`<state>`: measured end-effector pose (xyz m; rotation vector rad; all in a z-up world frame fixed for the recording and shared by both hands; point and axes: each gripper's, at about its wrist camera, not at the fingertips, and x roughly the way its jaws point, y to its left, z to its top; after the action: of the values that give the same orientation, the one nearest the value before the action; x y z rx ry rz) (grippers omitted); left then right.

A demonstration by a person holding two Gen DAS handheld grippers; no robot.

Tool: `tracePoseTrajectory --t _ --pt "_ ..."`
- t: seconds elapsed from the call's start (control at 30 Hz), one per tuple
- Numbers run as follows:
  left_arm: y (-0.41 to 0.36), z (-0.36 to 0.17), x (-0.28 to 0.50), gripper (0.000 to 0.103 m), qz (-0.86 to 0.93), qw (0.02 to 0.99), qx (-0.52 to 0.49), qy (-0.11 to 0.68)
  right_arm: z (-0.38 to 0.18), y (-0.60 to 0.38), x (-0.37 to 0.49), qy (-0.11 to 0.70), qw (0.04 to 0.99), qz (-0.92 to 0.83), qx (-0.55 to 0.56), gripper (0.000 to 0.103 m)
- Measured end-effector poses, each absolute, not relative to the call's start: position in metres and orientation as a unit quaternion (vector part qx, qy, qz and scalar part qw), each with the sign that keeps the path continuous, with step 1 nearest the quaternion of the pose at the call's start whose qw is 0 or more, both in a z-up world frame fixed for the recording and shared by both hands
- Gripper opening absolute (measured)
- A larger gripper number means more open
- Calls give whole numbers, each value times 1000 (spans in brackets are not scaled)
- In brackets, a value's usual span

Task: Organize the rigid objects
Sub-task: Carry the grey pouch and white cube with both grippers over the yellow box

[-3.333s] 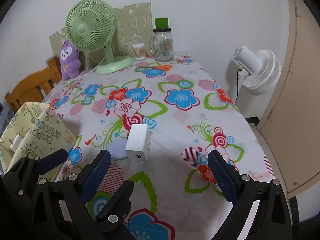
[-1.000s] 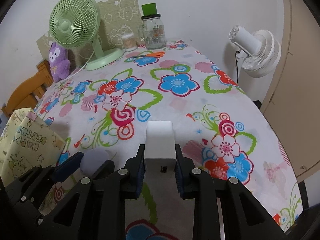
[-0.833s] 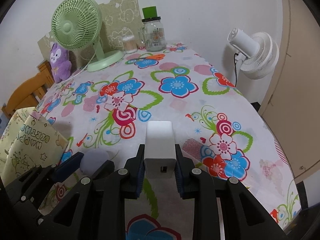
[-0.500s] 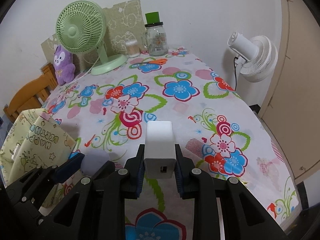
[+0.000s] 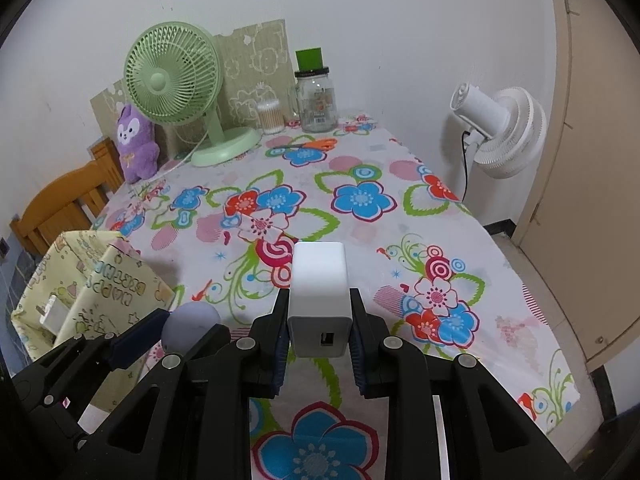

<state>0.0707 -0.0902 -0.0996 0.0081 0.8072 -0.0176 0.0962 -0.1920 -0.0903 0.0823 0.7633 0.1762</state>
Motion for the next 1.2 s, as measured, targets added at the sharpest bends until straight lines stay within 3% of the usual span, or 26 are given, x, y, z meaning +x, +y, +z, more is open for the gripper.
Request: tracePoseTrajectory --t 1.2 --pt "-61 -42 45 43 -12 931 -4 365 -28 -163 69 341 934 97 33 29"
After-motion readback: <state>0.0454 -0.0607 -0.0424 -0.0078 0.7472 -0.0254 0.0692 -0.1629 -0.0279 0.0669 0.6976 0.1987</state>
